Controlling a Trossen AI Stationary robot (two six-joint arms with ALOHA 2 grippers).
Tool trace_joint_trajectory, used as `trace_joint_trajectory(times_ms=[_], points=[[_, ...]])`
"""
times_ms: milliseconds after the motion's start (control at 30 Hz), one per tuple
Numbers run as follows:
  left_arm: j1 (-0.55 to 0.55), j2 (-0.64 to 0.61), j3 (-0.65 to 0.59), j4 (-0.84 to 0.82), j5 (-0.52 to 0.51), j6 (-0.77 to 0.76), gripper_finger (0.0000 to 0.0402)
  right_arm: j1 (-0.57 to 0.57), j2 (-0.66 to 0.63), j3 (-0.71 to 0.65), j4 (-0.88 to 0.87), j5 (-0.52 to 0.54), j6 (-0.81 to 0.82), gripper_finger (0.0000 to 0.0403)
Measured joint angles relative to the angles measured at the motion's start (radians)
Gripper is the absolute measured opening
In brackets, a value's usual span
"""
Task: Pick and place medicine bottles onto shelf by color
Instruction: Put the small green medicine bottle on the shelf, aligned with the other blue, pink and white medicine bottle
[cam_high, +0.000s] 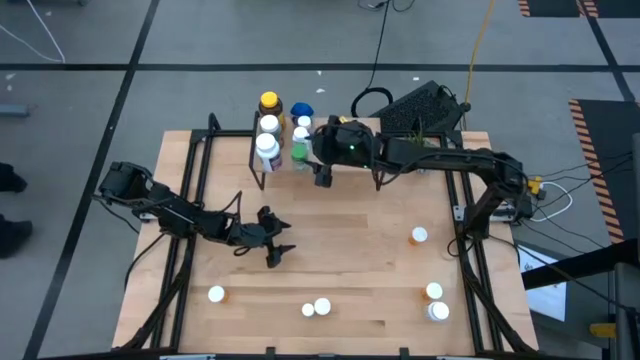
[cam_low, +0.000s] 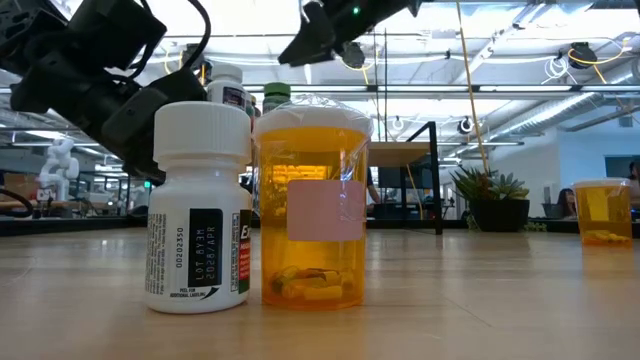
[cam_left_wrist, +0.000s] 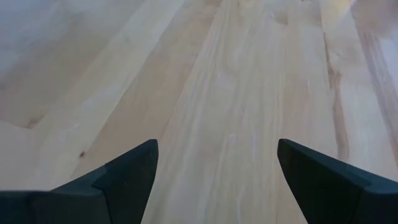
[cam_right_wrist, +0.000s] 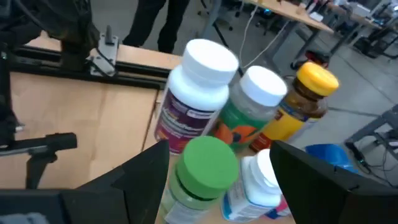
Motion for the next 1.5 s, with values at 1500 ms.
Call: trace_joint_trajectory(times_ms=[1500], points=[[-0.023,0.000,0.000,-0.020,-0.038,-0.080,0.0333,0.052,0.149,-0.346,0.606,-0.106,0.062,0.0126]])
